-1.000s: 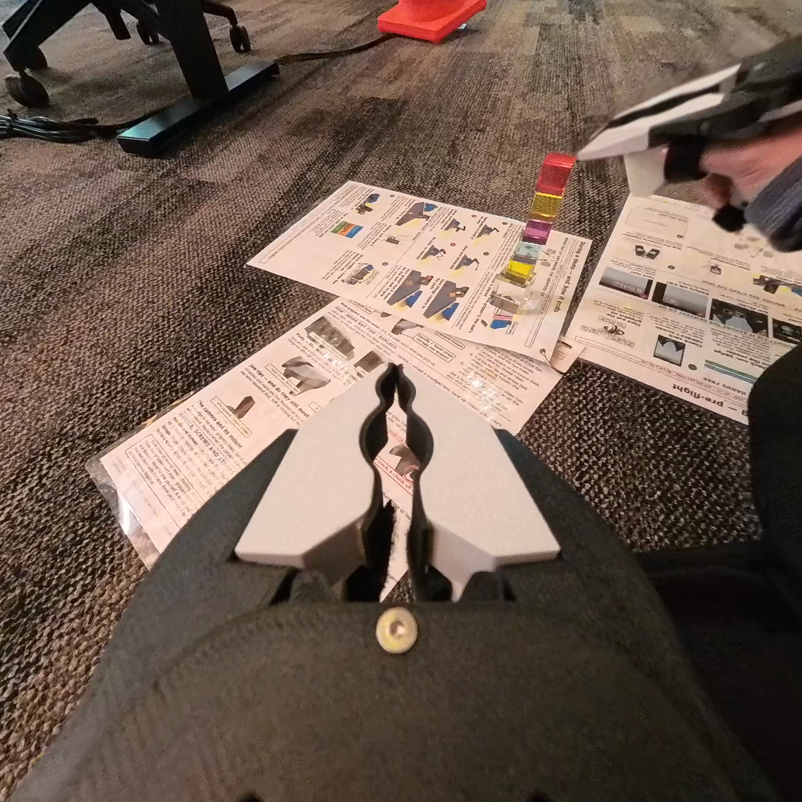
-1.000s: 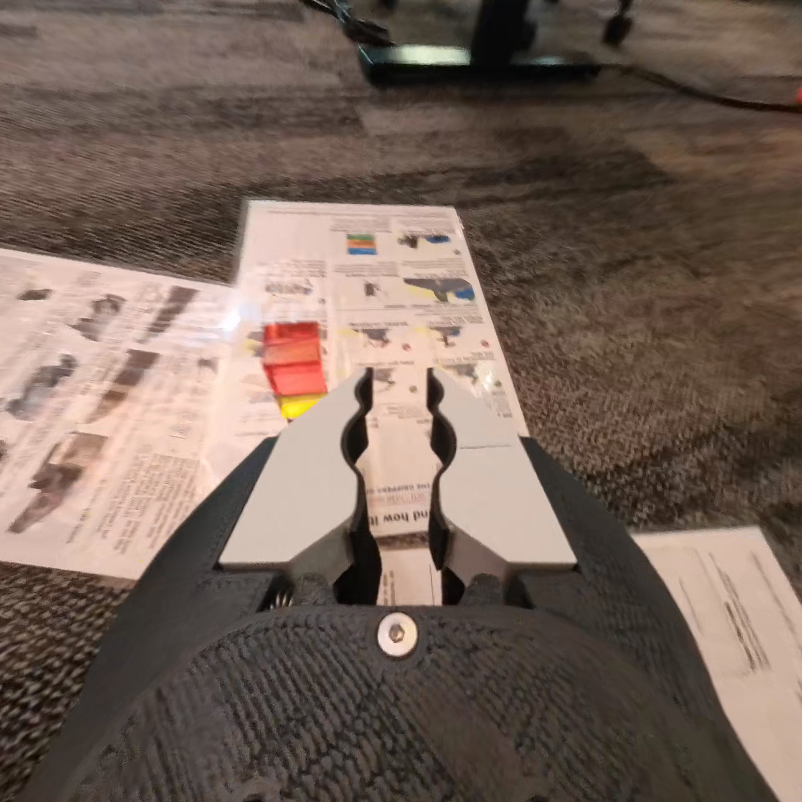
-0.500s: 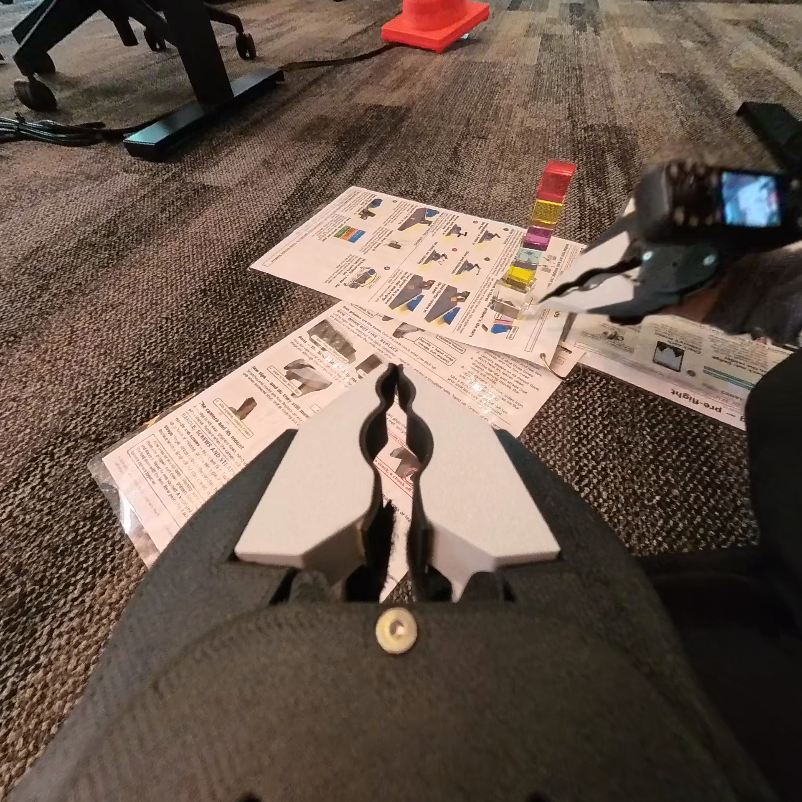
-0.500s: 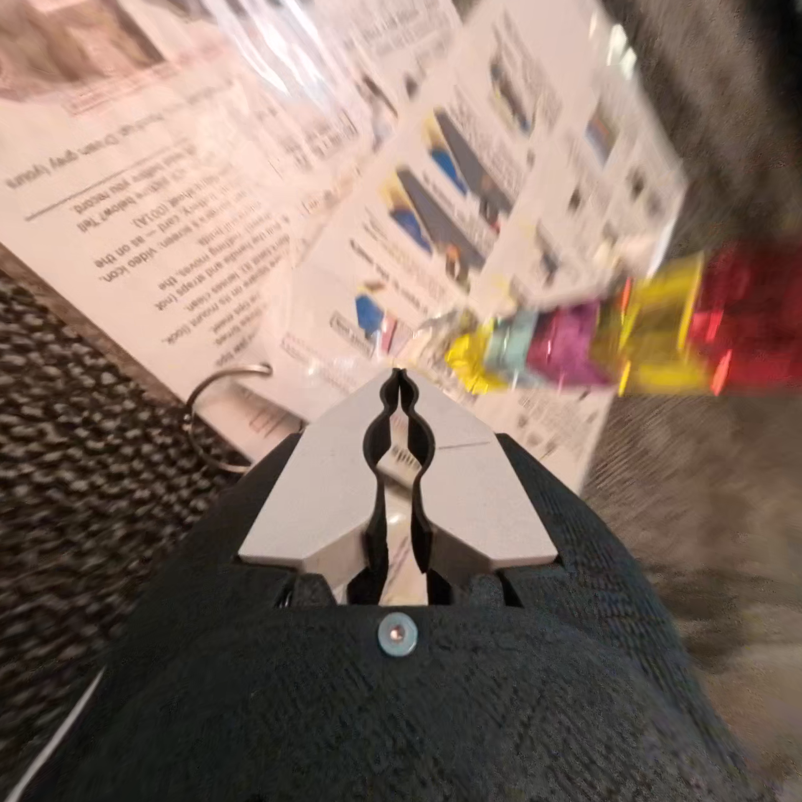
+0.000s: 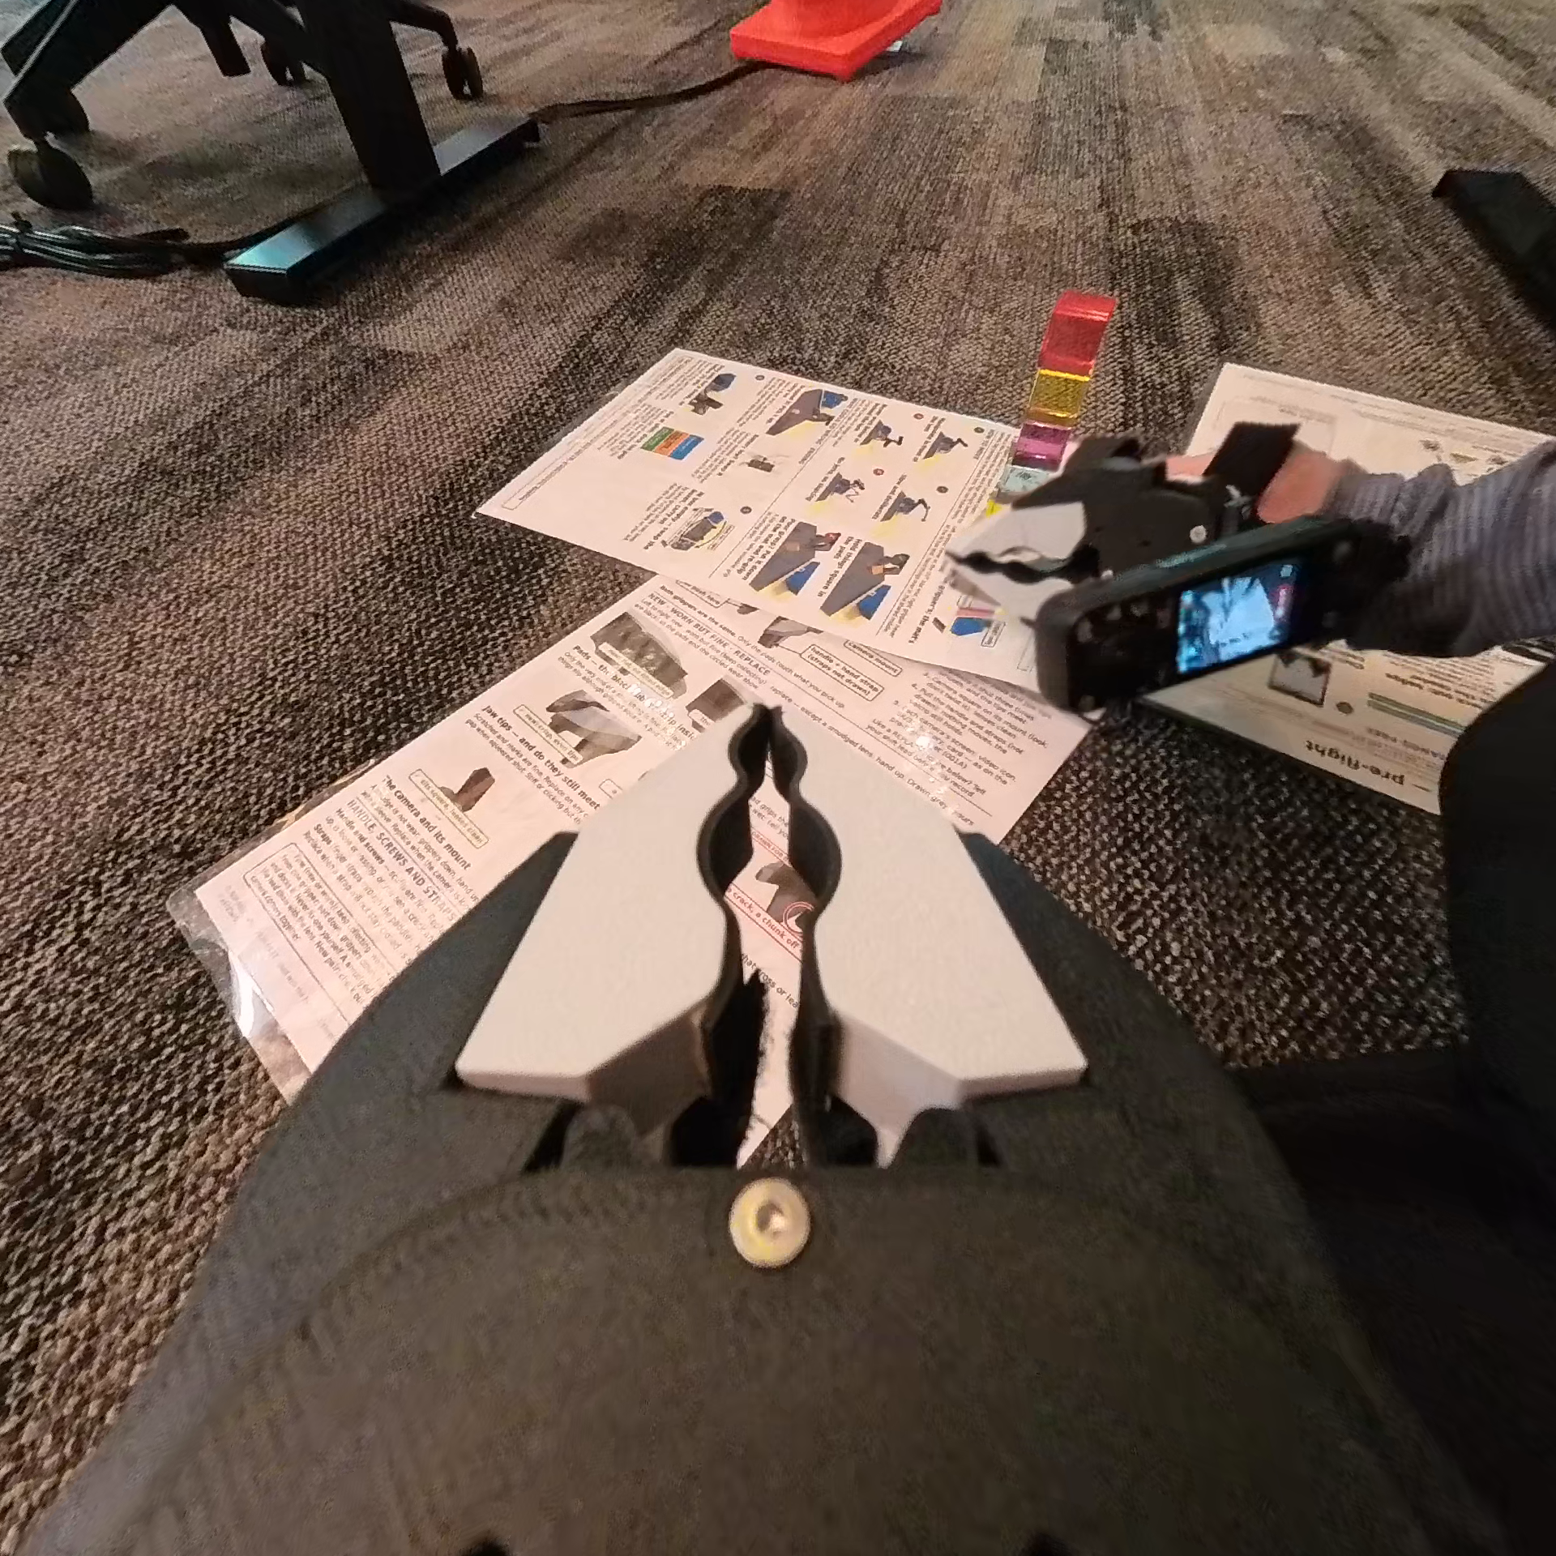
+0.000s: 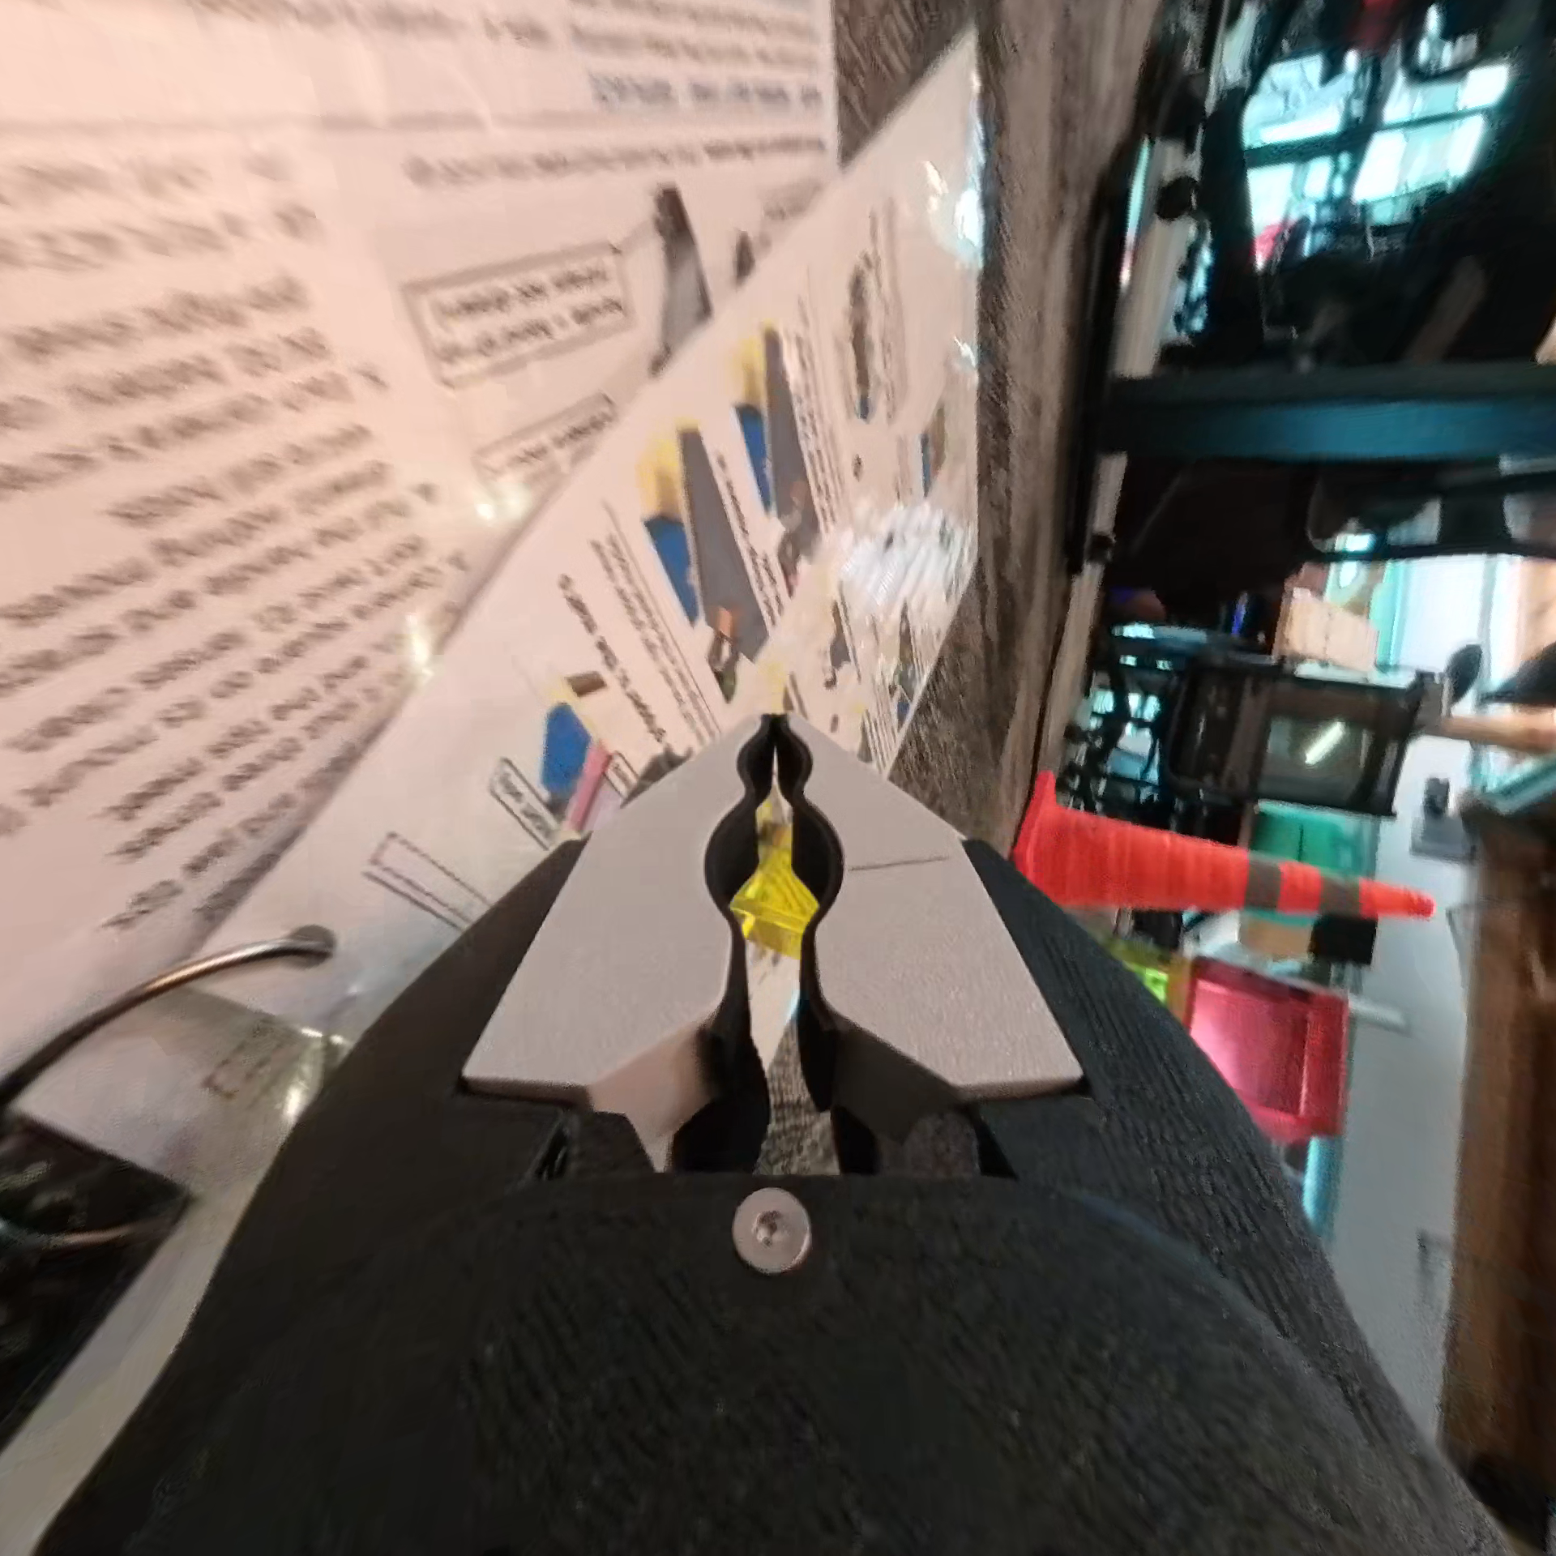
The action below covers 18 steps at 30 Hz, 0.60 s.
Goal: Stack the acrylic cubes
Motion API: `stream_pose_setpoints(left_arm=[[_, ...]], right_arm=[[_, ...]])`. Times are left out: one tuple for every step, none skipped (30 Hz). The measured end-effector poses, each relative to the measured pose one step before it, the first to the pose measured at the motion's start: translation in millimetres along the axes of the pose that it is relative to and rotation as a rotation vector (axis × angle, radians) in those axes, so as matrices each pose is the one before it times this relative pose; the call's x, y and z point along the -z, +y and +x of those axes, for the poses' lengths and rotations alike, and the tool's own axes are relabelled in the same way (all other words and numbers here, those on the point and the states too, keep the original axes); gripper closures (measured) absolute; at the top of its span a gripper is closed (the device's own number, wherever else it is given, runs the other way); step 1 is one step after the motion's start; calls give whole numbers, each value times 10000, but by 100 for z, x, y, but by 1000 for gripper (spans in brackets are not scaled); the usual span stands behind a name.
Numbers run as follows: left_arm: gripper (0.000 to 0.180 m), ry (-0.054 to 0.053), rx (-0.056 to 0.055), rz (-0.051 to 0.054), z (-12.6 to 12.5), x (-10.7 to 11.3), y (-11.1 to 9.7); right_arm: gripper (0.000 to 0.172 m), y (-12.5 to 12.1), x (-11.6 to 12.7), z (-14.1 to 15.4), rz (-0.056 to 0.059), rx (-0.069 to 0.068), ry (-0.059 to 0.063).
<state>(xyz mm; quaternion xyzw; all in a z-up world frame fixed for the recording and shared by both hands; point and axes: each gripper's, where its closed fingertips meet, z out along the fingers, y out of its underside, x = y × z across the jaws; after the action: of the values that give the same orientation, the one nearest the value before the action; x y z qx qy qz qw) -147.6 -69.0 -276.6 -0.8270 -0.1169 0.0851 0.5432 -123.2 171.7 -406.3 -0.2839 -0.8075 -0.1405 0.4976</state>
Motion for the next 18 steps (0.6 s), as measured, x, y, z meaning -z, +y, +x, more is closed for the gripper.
stream_pose_setpoints(left_arm=[[180,7,-10,-26,14,-25,40],[180,-4,-9,-6,3,-15,10],[180,-1,0,-1,-2,1,1],[180,3,5,-4,-1,-4,14],[180,0,8,-3,-13,-7,12],[180,0,12,3,-13,1,-2],[180,0,7,5,-10,15,-9],[180,5,2,-8,12,-7,16],[180,6,-2,-9,6,2,22],[180,-2,-4,2,-6,-1,-3],[180,-1,3,0,1,4,-9],[180,1,7,6,-9,15,-11],[180,-5,4,12,-10,13,-19],[180,-1,2,3,-3,7,0],[180,3,-2,-1,3,1,1],[180,-4,-6,2,0,5,-11],[180,-1,-2,-2,6,4,4],[180,-2,2,8,-7,16,-13]], right_arm=[[172,615,-181,395,-229,-324,120],[172,615,-147,381,-220,-325,108],[172,616,-147,321,-212,-308,63],[172,623,-123,261,-210,-272,38],[172,539,-102,227,-167,-211,48],[172,517,-80,168,-169,-146,44],[172,511,-86,86,-175,-122,2],[172,468,-78,38,-158,-124,-24],[172,491,-82,69,-169,-140,-8],[172,524,-103,61,-180,-153,-22],[172,530,-104,77,-184,-167,-32],[172,512,-99,78,-169,-180,-39],[172,472,-84,44,-151,-152,-44],[172,411,-45,3,-112,-101,-42],[172,326,-11,-71,-76,-39,-57],[172,233,26,-194,-35,15,-107],[172,121,104,-390,19,41,-215],[172,-34,172,-639,116,21,-362]])
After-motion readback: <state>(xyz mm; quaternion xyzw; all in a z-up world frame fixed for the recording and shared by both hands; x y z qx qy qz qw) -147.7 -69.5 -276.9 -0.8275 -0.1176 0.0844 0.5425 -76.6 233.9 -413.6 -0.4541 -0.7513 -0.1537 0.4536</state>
